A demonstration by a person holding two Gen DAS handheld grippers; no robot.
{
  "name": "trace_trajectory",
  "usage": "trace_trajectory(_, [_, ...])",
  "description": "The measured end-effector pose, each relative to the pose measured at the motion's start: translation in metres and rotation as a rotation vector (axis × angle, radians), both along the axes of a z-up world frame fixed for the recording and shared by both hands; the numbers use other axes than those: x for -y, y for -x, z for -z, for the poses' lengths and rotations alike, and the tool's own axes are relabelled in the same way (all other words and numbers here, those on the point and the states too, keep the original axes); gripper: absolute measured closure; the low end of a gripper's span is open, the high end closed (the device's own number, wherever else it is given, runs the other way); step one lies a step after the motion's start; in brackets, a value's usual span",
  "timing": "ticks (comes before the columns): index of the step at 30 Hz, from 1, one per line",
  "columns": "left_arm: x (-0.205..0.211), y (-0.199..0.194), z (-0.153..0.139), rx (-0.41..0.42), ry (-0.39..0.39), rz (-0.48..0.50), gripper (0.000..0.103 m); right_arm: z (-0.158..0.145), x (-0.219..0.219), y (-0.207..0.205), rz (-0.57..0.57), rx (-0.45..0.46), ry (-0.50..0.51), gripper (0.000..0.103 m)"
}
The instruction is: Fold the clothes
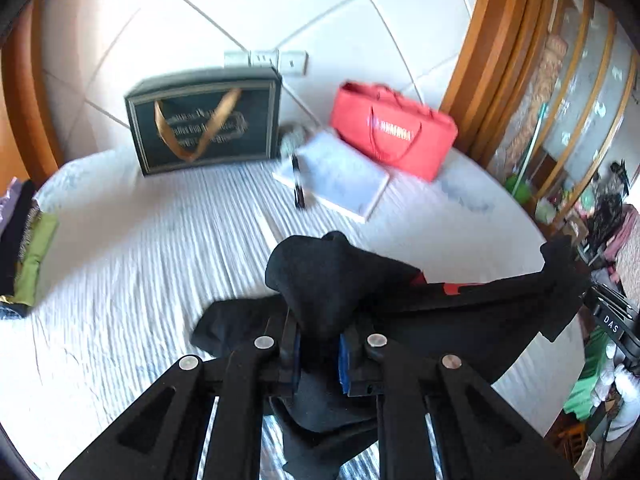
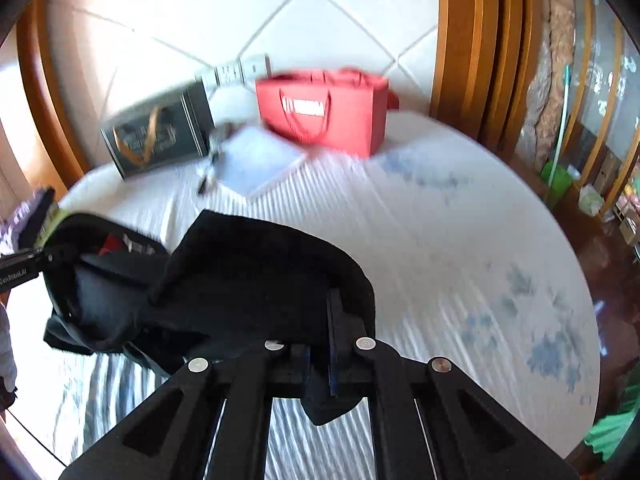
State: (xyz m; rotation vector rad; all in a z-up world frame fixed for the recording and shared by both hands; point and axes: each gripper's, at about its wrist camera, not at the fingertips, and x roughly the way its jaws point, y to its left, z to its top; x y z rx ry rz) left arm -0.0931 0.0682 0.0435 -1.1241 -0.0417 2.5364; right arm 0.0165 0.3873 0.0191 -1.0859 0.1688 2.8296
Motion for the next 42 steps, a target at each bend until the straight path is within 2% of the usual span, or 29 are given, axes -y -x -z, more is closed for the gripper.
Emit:
trace_trajectory(3, [0.024, -0.016, -0.062, -0.148, -0.024, -0.034, 0.089, -0.068, 0.019, -0.002, -0.063, -0.211, -0.032, 0.098])
trace_trajectory(4, [0.029, -0.023, -0.078, -0.182, -0.038, -0.039, 0.082, -0.089, 0.029, -0.004, -0.080, -0.279, -0.057, 0.098])
trace_trajectory(5, [0.034, -0.027, -0.089, -0.196, -0.056, -0.036, 0.080, -0.106, 0.036, -0.006, -0.085, -0.339, -0.076, 0.098])
trace_trajectory(6, [0.038, -0.031, -0.099, -0.211, -0.074, -0.033, 0.062, -0.120, 0.040, -0.009, -0.078, -0.385, -0.082, 0.098])
trace_trajectory(7, [0.042, -0.035, -0.107, -0.221, -0.089, -0.031, 0.039, -0.134, 0.044, -0.011, -0.071, -0.432, -0.089, 0.098])
trace_trajectory(9, [0.049, -0.040, -0.105, -0.222, -0.091, -0.021, 0.026, -0.147, 0.039, -0.013, -0.022, -0.466, -0.082, 0.098])
trace_trajectory(10, [0.050, -0.039, -0.098, -0.205, -0.078, -0.018, 0.026, -0.149, 0.033, -0.013, 0.010, -0.459, -0.074, 0.098])
trace_trajectory(13, [0.053, -0.028, -0.059, -0.108, -0.041, -0.023, 0.026, -0.123, 0.004, -0.014, 0.143, -0.334, -0.087, 0.098])
trace_trajectory(15, [0.055, -0.020, -0.022, -0.017, -0.012, -0.031, 0.026, -0.087, -0.022, -0.014, 0.251, -0.175, -0.124, 0.097])
trace_trajectory(17, [0.055, -0.013, 0.016, 0.070, 0.016, -0.035, 0.026, -0.039, -0.049, -0.011, 0.321, 0.028, -0.145, 0.086])
trace_trajectory(19, [0.053, -0.010, 0.048, 0.134, 0.051, -0.031, 0.027, 0.008, -0.072, -0.021, 0.360, 0.200, -0.115, 0.067])
trace_trajectory(21, [0.051, -0.013, 0.073, 0.179, 0.079, -0.026, 0.027, 0.042, -0.081, -0.041, 0.378, 0.298, -0.081, 0.063])
trace_trajectory(25, [0.046, -0.009, 0.095, 0.197, 0.106, -0.011, 0.027, 0.068, -0.072, -0.077, 0.370, 0.342, -0.022, 0.054])
trace_trajectory(30, [0.038, -0.002, 0.117, 0.207, 0.139, 0.005, 0.027, 0.079, -0.052, -0.100, 0.309, 0.350, 0.095, 0.051])
trace_trajectory(33, [0.041, 0.005, 0.126, 0.212, 0.165, -0.003, 0.027, 0.092, -0.019, -0.096, 0.212, 0.359, 0.155, 0.049])
trace_trajectory(35, [0.049, 0.009, 0.131, 0.228, 0.149, -0.008, 0.027, 0.101, 0.007, -0.091, 0.141, 0.369, 0.184, 0.049])
trace_trajectory(38, [0.055, 0.012, 0.142, 0.246, 0.175, 0.004, 0.027, 0.110, 0.041, -0.080, 0.065, 0.384, 0.178, 0.049])
trace_trajectory(42, [0.058, 0.015, 0.156, 0.269, 0.177, 0.023, 0.027, 0.120, 0.054, -0.071, 0.079, 0.403, 0.147, 0.049])
